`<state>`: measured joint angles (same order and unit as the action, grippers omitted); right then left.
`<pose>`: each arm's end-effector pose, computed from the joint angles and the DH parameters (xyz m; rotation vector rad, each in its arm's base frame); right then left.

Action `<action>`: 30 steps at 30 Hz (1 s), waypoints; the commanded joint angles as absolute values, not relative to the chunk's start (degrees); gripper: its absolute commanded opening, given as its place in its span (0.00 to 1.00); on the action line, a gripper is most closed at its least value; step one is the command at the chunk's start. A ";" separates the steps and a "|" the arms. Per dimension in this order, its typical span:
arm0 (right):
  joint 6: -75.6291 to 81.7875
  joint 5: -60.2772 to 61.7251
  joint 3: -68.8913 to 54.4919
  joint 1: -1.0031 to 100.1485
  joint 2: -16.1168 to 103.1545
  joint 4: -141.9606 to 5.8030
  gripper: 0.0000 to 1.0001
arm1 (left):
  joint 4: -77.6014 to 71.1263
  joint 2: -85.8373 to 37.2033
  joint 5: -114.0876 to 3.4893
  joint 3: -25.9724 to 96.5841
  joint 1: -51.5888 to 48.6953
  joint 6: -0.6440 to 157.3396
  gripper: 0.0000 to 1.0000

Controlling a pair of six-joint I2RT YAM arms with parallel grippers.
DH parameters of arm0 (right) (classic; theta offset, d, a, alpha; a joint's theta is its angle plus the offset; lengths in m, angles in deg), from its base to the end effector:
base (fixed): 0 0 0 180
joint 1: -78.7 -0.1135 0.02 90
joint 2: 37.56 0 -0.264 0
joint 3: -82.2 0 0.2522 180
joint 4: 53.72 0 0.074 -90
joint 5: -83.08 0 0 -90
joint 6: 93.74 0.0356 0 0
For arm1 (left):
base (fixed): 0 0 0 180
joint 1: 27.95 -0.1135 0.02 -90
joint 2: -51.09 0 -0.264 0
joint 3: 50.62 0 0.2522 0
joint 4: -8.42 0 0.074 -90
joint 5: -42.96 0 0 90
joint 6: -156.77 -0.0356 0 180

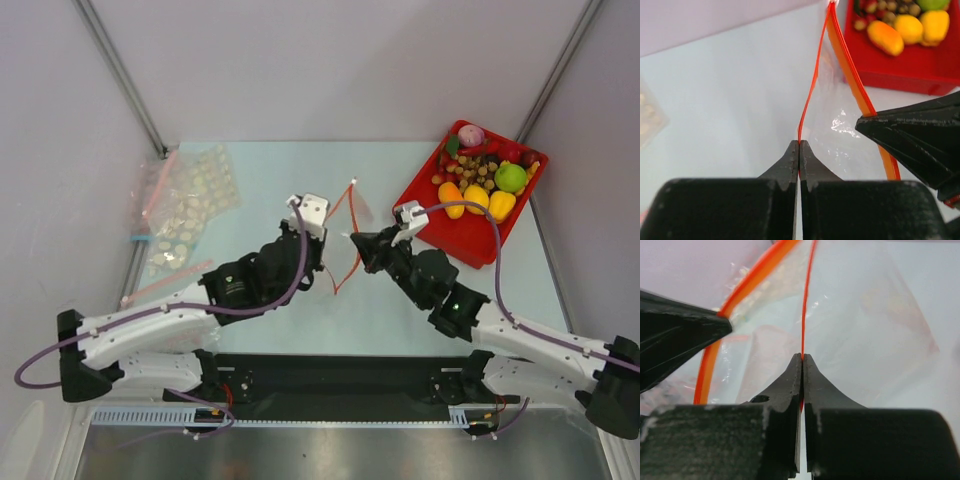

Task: Place the food in the zip-top bag and seal the zipper
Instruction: Open the zipper of the food storage bag.

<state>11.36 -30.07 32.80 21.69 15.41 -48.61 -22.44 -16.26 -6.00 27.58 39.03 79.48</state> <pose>0.1312 0.1764 0.3114 -0.2502 1.5667 0.6816 0.1235 -0.2309 0.3701 0.3970 1.7981 -0.2871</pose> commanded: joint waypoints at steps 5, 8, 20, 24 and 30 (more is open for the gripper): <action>33.69 4.23 29.14 37.90 29.31 -31.10 0.00 | -16.60 -7.89 13.78 23.26 40.60 70.47 0.00; 33.45 4.43 31.94 39.58 32.57 -29.43 0.00 | -14.31 -11.21 10.37 22.46 40.70 68.71 0.00; 26.42 -11.65 27.83 41.43 36.00 -50.42 0.02 | -14.30 -35.20 -8.45 27.20 33.85 74.58 0.00; 25.71 -15.35 28.18 41.70 36.79 -53.06 0.03 | -13.60 -35.92 -10.29 26.78 32.53 75.99 0.00; 25.71 -18.77 25.72 41.79 38.55 -58.25 0.06 | -10.44 -32.33 -15.22 22.39 29.10 79.33 0.00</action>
<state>27.05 -14.23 28.82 41.60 38.21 -54.56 -13.72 -36.57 -11.64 23.82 30.88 76.07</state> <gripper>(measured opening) 0.054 0.007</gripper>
